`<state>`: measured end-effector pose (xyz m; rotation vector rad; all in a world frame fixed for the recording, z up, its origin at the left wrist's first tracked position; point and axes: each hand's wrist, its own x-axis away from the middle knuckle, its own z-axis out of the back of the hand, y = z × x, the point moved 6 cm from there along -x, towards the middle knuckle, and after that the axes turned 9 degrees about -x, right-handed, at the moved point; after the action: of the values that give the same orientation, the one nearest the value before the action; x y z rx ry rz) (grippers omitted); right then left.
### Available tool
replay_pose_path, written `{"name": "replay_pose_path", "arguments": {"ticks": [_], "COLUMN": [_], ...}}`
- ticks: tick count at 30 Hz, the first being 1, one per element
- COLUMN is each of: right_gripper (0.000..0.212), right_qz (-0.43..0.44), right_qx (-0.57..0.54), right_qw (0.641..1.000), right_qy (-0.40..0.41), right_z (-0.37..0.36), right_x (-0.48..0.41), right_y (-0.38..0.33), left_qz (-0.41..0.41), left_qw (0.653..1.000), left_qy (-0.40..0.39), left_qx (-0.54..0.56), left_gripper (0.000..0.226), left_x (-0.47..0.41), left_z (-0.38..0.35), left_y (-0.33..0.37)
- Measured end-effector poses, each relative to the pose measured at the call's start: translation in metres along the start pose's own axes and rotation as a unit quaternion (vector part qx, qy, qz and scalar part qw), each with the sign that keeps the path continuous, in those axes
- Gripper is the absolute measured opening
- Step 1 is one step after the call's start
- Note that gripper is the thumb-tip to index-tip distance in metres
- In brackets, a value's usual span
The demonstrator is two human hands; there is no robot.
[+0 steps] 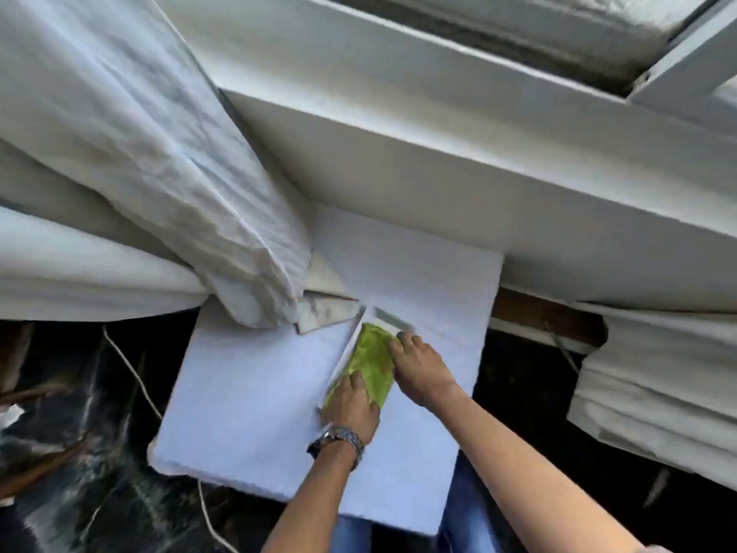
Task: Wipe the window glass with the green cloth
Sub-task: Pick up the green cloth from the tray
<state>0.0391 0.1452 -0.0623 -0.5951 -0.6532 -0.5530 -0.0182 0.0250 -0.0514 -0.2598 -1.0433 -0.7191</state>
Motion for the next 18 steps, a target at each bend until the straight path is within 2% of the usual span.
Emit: {"name": "replay_pose_path", "arguments": {"ticks": [4, 7, 10, 13, 16, 18], "right_gripper": [0.062, 0.051, 0.033, 0.031, 0.026, 0.019], "right_qz": [-0.034, -0.108, -0.12, -0.098, -0.074, -0.046], "right_qx": [-0.039, -0.073, -0.091, -0.122, -0.229, -0.305], "right_qw": [0.999, 0.991, 0.989, 0.987, 0.969, 0.946], "right_qy": [0.013, 0.015, -0.007, 0.014, 0.058, 0.097], "right_z": [-0.022, -0.028, -0.031, -0.022, 0.004, 0.038], "right_x": [-0.039, -0.054, -0.058, -0.047, -0.023, 0.002], "right_y": [0.01, 0.019, 0.021, 0.016, 0.012, 0.006], "left_qz": [0.08, 0.115, 0.116, 0.104, 0.099, 0.062], "left_qw": [0.991, 0.983, 0.987, 0.985, 0.98, 0.973], "left_qy": [0.09, 0.131, 0.096, 0.046, 0.049, 0.076], "left_qx": [0.058, 0.065, 0.062, 0.131, 0.166, 0.208], "left_gripper": [0.069, 0.065, 0.052, 0.041, 0.039, 0.033], "left_x": [-0.027, -0.041, -0.056, -0.057, -0.043, -0.027], "left_z": [-0.024, -0.033, -0.038, -0.035, -0.01, 0.02], "left_y": [-0.009, -0.01, -0.01, -0.016, -0.023, -0.021]}}
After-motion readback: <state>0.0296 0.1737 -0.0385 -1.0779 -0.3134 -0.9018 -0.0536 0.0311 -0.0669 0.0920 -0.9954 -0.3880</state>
